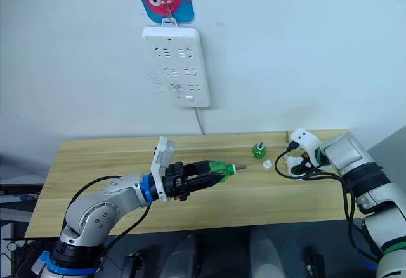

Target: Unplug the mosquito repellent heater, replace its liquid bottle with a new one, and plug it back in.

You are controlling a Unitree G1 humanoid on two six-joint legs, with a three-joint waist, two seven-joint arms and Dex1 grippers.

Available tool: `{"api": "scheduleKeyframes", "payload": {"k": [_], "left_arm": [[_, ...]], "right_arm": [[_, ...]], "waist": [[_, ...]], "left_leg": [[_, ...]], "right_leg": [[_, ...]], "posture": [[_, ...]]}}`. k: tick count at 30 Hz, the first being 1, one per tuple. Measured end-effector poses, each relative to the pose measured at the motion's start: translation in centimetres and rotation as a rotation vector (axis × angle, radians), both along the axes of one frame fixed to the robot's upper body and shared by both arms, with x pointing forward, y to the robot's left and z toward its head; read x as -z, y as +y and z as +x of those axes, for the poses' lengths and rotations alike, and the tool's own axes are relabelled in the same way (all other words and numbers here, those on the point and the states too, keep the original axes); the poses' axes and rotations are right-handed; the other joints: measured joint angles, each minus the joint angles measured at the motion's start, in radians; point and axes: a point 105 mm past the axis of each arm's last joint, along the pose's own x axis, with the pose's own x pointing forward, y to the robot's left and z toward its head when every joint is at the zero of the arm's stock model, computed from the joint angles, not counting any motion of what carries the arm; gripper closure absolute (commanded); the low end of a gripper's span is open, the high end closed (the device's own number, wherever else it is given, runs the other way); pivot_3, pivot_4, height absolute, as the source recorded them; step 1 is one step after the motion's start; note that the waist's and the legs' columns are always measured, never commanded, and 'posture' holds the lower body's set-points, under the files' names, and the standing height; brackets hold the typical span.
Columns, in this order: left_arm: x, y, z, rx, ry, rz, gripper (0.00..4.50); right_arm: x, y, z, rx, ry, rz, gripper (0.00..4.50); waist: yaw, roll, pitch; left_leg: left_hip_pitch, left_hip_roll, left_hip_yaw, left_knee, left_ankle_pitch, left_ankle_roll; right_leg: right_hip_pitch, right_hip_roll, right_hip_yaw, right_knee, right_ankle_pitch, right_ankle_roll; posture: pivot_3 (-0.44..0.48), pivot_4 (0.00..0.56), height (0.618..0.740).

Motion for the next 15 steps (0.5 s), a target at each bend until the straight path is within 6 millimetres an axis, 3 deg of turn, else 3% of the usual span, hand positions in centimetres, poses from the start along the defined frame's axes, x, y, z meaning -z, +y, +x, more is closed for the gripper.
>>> {"api": "scheduleKeyframes", "payload": {"k": [8,15], "left_arm": [[-0.1,0.0,0.1,0.0,-0.009,0.005,2.2],[-0.9,1.1,1.2,-0.008,-0.021,0.019,2.2]], "right_arm": [[0.0,0.3,-0.7,-0.016,0.0,0.029,1.58],[-4.6,-1.5,-1.7,0.061,-0.102,0.145,1.58]], "waist": [[0.0,0.0,0.0],[0.002,0.001,0.0]], "left_leg": [[0.0,0.0,0.0,0.0,0.0,0.0],[-0.001,0.0,-0.001,0.0,0.0,0.0]], "right_leg": [[0.0,0.0,0.0,0.0,0.0,0.0],[0.0,0.0,-0.001,0.0,0.0,0.0]], "posture": [[-0.111,0.29,0.734],[-0.131,0.268,0.734]]}}
